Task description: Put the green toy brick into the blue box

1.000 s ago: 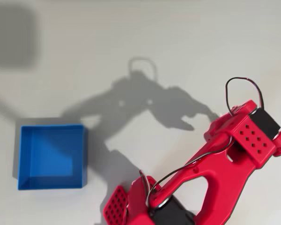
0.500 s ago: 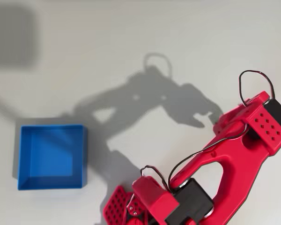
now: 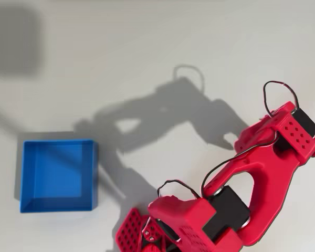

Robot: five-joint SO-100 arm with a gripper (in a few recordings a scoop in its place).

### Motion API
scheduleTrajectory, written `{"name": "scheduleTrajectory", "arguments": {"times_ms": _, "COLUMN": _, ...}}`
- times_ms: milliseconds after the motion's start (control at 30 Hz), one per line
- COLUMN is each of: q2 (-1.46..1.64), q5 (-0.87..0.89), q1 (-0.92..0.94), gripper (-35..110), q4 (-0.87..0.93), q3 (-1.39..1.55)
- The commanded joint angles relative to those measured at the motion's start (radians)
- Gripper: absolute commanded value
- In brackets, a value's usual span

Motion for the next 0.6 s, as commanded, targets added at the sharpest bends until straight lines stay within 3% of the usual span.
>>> {"name": "scheduleTrajectory", "arguments": {"times_ms": 0, "q2": 0.015, "q5": 0.018, "q1": 0.015, "gripper": 12, "q4": 0.011, "q3": -0.054}}
{"name": "scheduleTrajectory", "arguments": {"times_ms": 67, "q2": 0.014, "q5": 0.02, "q1": 0.015, "gripper": 0, "q4": 0.011, "q3": -0.054}}
{"name": "scheduleTrajectory", "arguments": {"times_ms": 567, "q2": 0.031, "q5": -0.015, "q1": -0.077, "gripper": 0, "q4": 0.04, "q3": -0.115}}
